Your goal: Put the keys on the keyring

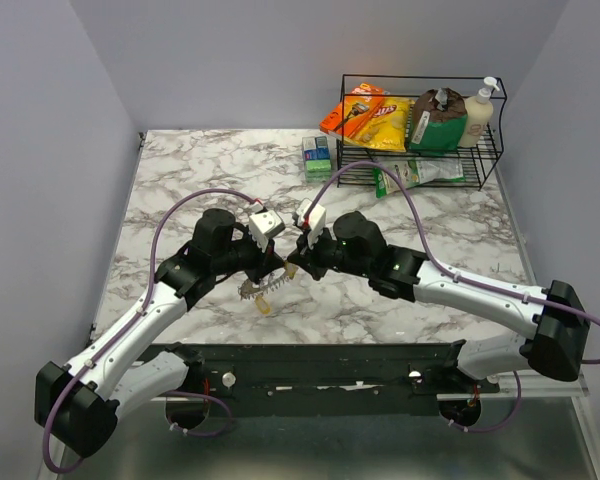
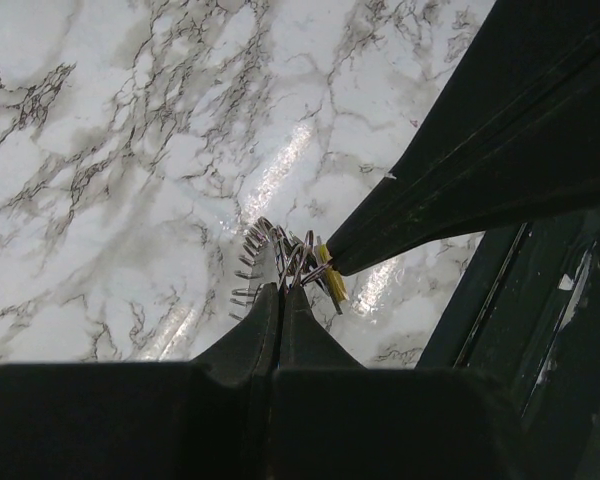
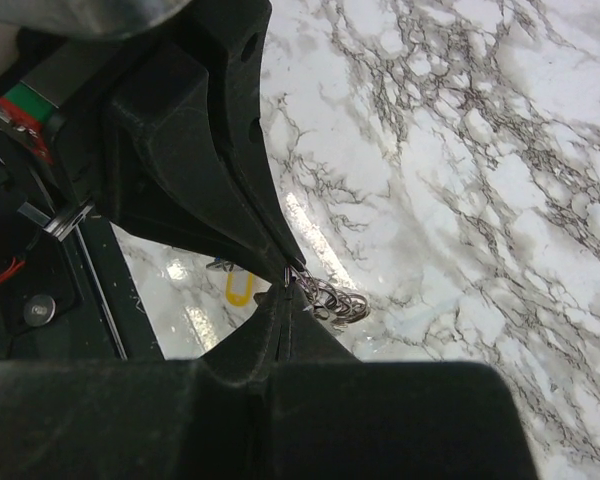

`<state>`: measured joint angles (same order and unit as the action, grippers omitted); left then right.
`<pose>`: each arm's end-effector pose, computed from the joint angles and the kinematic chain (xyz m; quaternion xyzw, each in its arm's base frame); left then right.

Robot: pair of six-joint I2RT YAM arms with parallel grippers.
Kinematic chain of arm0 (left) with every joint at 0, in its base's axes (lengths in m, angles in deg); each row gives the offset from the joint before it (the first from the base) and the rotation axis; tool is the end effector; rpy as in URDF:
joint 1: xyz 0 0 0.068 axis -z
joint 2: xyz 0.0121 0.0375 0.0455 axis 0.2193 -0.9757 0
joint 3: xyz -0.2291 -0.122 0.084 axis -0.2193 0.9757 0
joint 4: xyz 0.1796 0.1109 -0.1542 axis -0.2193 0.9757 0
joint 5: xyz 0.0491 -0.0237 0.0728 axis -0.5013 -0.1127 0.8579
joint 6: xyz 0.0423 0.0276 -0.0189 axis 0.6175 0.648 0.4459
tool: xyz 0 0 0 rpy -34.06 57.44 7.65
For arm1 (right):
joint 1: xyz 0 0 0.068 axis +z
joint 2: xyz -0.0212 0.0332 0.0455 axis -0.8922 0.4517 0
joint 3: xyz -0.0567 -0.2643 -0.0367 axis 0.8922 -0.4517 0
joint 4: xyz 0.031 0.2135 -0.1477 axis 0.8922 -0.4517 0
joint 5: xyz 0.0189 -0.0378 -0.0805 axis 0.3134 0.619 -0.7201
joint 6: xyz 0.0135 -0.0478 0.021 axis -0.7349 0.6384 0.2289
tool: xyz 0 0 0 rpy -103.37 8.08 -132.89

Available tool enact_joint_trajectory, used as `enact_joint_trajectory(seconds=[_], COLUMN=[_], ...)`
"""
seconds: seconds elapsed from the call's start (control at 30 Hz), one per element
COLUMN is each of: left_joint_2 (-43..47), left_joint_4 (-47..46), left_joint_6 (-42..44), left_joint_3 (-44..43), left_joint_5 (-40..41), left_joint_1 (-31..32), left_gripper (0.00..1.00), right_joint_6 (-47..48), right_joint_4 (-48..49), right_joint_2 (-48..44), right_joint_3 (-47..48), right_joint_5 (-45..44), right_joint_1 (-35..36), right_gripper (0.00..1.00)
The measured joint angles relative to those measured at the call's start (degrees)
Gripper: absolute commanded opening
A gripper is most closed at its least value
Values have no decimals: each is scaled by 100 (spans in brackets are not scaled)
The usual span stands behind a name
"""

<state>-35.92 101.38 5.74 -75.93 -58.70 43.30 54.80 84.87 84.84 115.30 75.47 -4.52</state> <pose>0.1713 -0.1214 0.2852 0.3594 0.7699 -0.3265 0.4141 0.1608 0.2692 0.3081 -0.4155 0.7098 0.3127 0.4752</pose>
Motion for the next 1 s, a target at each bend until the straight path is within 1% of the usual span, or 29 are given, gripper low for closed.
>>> enact_joint_trajectory(seconds=[1.0], left_joint_2=[85], left_joint_4=[48], left_joint_6=[44], left_joint_3=[11], left_joint_5=[2], left_joint_1=[13], left_gripper=[0], right_joint_6=[-48], right_joint_4=[-72], right_joint_2=[251], right_joint_3=[214], right_joint_5=[-4], right_joint_1=[-20], right_gripper=[0])
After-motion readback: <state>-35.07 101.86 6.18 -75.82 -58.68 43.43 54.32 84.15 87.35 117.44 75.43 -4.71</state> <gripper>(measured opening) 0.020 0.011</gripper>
